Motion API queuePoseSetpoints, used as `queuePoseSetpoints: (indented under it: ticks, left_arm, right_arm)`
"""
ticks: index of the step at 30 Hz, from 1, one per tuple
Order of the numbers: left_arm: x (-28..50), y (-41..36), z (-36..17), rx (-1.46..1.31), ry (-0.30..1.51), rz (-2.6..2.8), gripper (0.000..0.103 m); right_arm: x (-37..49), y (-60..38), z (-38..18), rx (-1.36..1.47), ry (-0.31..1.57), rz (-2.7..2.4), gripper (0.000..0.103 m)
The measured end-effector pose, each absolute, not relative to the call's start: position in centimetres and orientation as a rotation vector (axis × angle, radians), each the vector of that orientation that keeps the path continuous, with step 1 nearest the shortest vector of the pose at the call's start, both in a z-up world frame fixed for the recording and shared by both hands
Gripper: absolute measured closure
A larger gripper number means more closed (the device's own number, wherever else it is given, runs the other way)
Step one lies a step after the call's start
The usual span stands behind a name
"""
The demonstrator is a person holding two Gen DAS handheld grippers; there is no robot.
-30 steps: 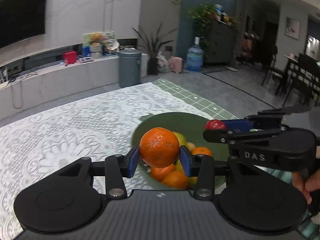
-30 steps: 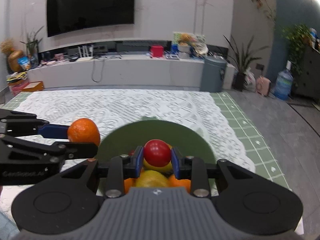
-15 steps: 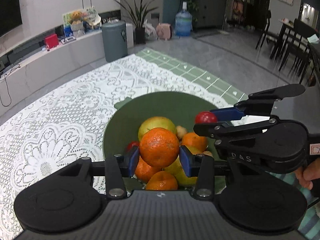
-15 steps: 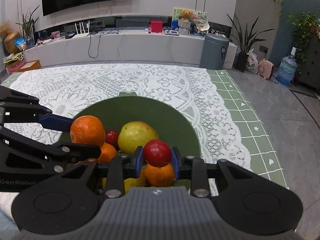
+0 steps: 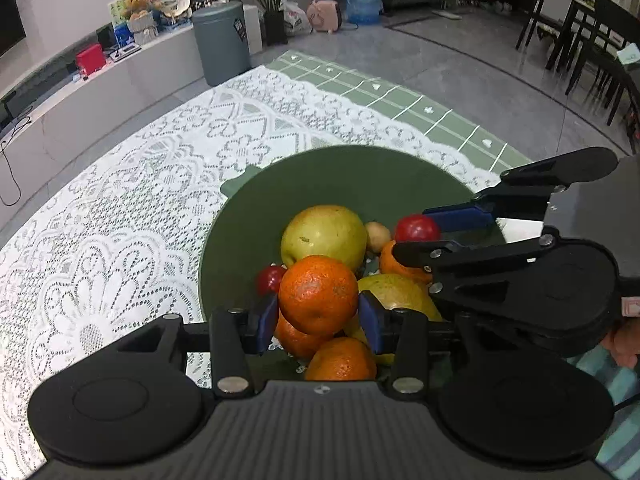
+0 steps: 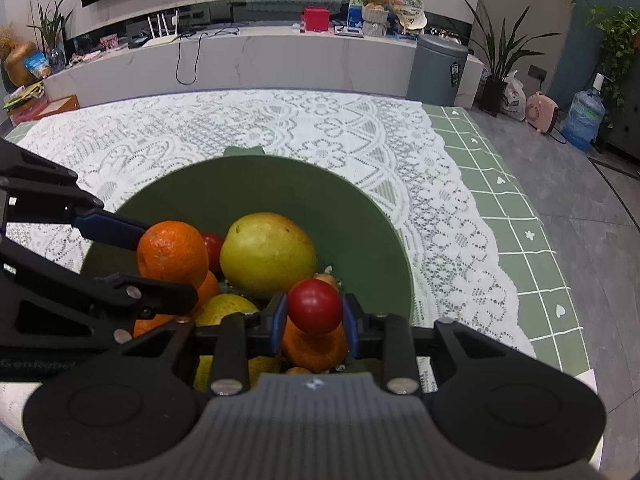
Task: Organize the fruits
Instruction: 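Carry the orange and red plum over the green colander and lower them in, then open both tools to release the orange and plum into the colander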
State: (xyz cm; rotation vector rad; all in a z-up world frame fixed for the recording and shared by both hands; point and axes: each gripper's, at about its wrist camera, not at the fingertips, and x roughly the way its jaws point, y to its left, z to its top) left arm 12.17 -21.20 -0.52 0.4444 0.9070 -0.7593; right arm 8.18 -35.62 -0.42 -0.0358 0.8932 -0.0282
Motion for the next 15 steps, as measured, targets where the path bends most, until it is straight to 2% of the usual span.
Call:
queuePoseSetpoints:
  ticks: [15]
  left_arm:
    - [13.01,-21.97,-1.1,0.479,0.923,-0.747,0.053]
  right_arm:
    - [8.22,-35.61,-0.75,-0.046,0.9,-0.026,0.075]
